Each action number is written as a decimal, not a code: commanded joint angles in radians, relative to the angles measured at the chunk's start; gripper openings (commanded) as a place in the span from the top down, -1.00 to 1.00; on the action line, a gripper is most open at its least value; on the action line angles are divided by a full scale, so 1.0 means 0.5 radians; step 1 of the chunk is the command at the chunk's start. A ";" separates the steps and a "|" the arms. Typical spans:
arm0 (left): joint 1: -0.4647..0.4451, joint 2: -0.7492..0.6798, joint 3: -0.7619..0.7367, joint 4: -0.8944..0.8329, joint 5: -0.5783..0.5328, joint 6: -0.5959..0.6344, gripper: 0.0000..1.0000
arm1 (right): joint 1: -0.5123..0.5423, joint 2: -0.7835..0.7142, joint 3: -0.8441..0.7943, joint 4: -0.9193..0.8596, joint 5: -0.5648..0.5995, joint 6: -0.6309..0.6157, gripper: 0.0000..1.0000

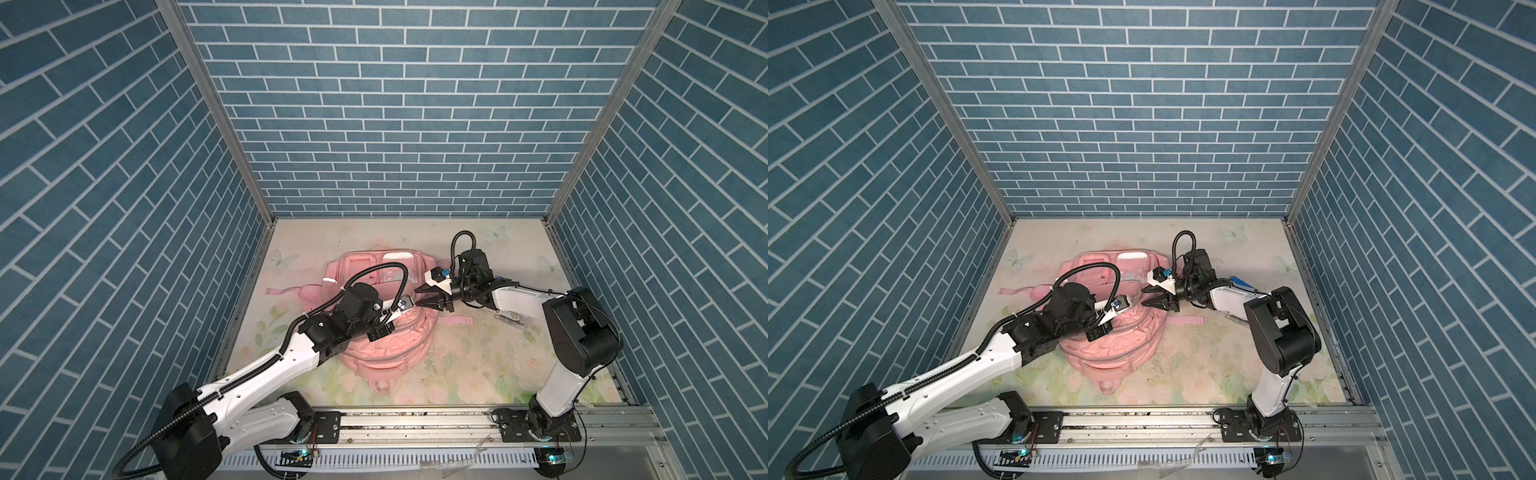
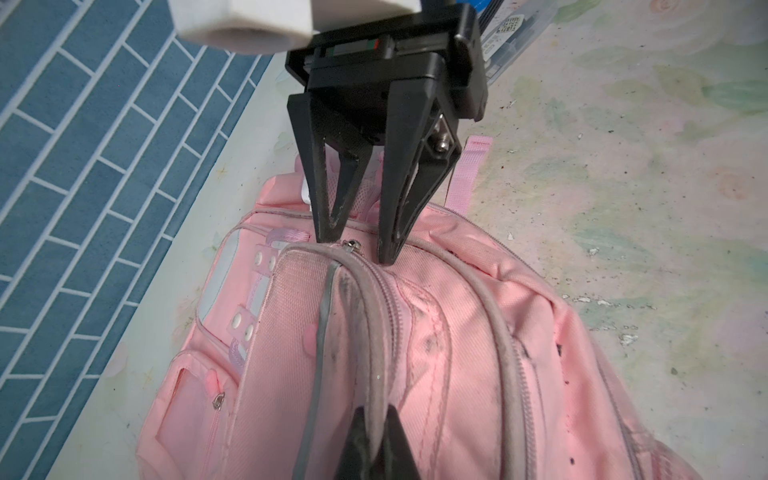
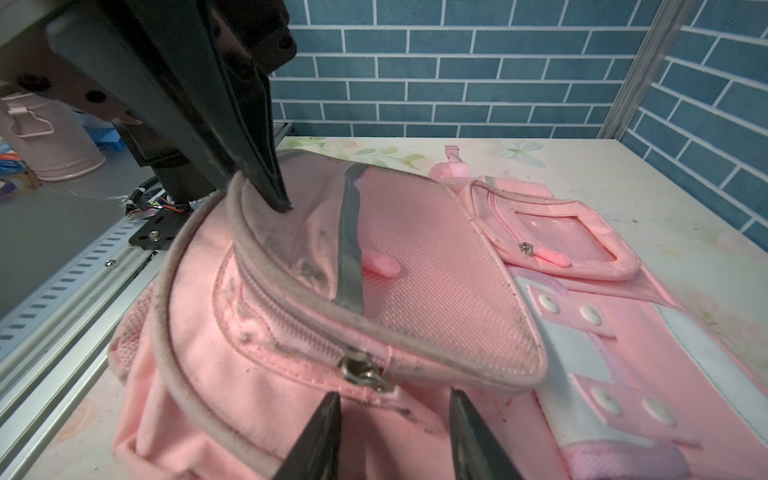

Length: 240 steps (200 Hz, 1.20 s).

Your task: Pack the student bag

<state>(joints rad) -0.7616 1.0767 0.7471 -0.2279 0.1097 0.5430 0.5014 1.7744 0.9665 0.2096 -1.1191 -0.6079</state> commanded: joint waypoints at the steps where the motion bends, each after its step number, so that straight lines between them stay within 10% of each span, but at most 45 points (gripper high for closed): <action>1: 0.017 -0.076 0.026 0.159 0.083 0.121 1.00 | 0.018 0.088 0.089 -0.167 -0.140 -0.135 0.15; 100: 0.116 -0.054 0.021 0.211 -0.010 -0.173 1.00 | 0.037 -0.064 -0.157 0.238 -0.024 0.170 1.00; 169: -0.061 0.183 0.251 0.182 -0.287 -1.195 1.00 | -0.090 -0.265 -0.243 0.483 0.377 0.502 1.00; 233: -0.145 0.695 0.834 0.014 -0.370 -1.572 1.00 | 0.032 -0.655 -0.582 0.480 0.458 0.428 1.00; 240: -0.144 0.713 0.880 -0.039 -0.366 -1.602 0.77 | 0.034 -0.682 -0.624 0.507 0.490 0.469 1.00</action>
<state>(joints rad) -0.8352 1.4170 1.0721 -0.2897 -0.0288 -0.1314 0.4770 1.4944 0.7185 0.4290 -0.8574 -0.4030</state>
